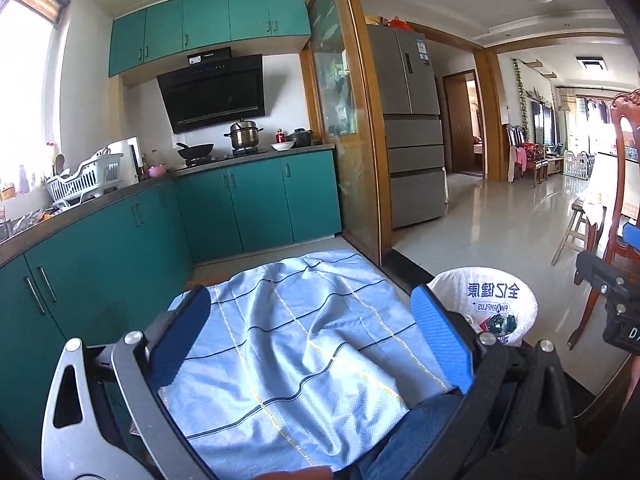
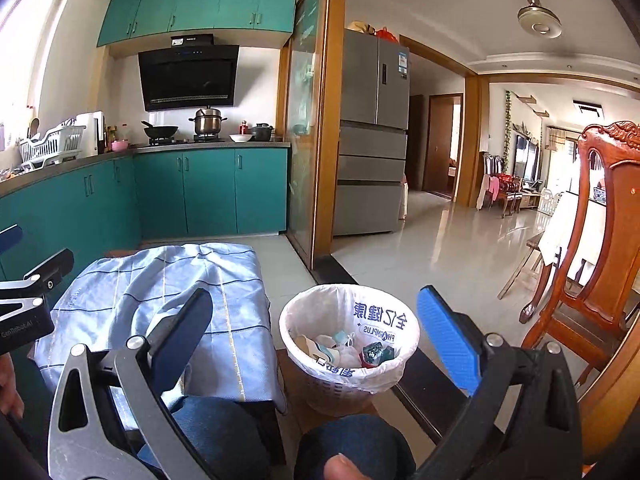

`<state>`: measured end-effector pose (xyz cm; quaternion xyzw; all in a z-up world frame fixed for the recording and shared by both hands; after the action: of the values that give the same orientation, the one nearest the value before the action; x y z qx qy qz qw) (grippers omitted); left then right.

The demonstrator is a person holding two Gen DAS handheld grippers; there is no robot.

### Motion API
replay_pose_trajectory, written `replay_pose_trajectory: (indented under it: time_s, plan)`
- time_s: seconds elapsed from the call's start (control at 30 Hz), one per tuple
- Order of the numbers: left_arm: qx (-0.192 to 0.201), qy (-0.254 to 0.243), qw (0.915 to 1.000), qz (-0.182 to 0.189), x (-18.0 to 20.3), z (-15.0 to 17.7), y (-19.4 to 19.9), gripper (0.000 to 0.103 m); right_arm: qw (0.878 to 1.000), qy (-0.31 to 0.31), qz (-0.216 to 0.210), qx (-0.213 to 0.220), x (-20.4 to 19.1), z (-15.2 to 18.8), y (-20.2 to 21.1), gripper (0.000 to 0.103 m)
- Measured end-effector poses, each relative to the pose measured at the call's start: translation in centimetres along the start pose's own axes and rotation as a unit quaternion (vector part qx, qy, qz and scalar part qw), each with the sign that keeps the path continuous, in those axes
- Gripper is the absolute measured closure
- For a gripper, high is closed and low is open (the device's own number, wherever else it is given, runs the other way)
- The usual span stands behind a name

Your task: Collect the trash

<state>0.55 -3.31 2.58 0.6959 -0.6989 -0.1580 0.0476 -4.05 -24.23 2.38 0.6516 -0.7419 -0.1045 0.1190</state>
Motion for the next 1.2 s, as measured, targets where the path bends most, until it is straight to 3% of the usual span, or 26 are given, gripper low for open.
replay_pose_trajectory:
  time_s: [0.3, 1.2]
  plan:
    - [0.004, -0.006, 1.0, 0.0, 0.0, -0.2, 0.4, 0.003, 1.0, -0.005, 0.007, 0.015, 0.2, -0.6, 1.1, 0.003]
    - [-0.001, -0.011, 0.9999, -0.001, 0.3, 0.0, 0.2, 0.003, 1.0, -0.01, -0.002, 0.008, 0.1, -0.3, 1.0, 0.003]
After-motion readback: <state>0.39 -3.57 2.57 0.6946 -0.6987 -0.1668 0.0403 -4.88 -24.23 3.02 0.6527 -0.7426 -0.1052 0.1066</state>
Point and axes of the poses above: each gripper's, at about its wrist camera, not at the fingertips, and y roughly against the way its jaws point, x to its right, z to its underside, the point moved 6 cm from there along -y, roughly the way its jaws point, and after that the axes turned 1 degree about -z, right-handed, at the moved point
